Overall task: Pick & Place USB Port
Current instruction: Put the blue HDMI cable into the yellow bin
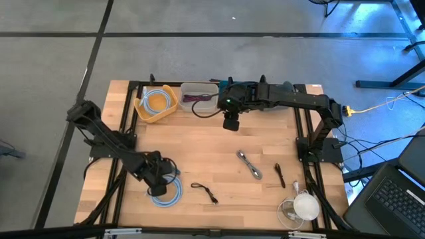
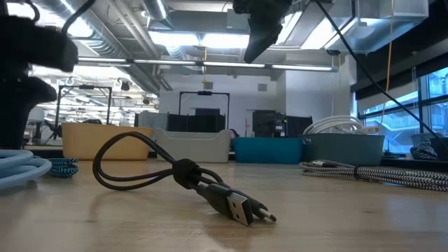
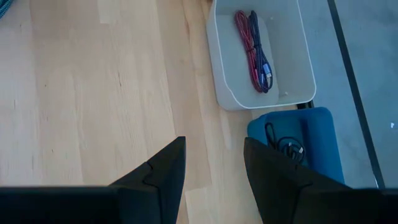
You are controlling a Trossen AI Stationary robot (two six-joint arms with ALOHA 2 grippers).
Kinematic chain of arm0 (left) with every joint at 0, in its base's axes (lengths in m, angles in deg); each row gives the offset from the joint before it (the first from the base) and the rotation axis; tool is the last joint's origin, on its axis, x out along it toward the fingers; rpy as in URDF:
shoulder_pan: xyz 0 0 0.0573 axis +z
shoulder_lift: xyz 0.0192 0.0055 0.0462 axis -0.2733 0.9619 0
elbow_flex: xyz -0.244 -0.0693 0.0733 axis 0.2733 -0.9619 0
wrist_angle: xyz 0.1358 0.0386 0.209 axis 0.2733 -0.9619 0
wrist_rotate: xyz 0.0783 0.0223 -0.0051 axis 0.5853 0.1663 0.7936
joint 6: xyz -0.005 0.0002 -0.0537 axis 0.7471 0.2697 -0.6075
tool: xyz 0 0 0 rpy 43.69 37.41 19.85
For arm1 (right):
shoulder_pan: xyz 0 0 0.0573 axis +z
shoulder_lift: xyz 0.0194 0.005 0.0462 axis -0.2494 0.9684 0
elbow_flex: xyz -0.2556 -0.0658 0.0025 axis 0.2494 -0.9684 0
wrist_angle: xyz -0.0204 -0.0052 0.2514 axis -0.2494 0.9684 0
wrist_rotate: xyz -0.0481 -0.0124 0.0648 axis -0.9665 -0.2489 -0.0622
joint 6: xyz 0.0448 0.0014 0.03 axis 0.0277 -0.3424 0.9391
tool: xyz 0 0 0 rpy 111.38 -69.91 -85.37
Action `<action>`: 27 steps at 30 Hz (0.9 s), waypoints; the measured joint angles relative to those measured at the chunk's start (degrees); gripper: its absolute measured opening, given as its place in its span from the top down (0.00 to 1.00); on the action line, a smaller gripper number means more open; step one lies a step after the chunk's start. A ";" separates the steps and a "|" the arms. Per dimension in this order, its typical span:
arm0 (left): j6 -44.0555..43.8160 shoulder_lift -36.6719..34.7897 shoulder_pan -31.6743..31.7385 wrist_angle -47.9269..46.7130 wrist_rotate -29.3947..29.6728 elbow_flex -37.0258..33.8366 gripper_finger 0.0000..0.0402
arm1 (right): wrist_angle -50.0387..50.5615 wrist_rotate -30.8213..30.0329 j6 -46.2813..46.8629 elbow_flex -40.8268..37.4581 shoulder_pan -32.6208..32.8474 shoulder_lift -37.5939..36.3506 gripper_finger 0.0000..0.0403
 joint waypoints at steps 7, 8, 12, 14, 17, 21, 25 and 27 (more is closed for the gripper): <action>-0.01 5.10 0.00 0.17 -0.57 0.01 0.42 | -0.11 0.00 0.02 0.00 0.00 0.00 0.59; 0.09 5.59 0.00 0.17 -0.61 0.13 0.43 | -0.13 0.00 0.04 0.00 0.00 0.02 0.59; 1.92 6.99 -0.02 0.67 -1.00 0.30 0.53 | -0.19 0.00 0.04 0.00 0.00 0.02 0.59; 3.36 6.99 -0.02 1.29 -1.32 0.28 0.65 | -0.20 0.00 0.04 0.00 0.00 0.02 0.59; 5.10 5.87 0.11 0.56 -1.51 0.09 0.88 | -0.24 0.00 0.04 0.00 0.00 0.02 0.59; 5.51 2.14 -0.05 -0.47 -4.71 -0.08 0.93 | -0.26 0.00 0.02 0.00 0.02 0.02 0.59; 6.78 -4.54 0.07 -3.09 -2.42 1.57 0.93 | -0.26 0.00 0.02 -0.01 0.00 0.02 0.59; 8.44 -8.54 0.13 -5.53 2.11 2.65 0.93 | -0.33 0.00 -0.11 0.00 0.00 0.02 0.59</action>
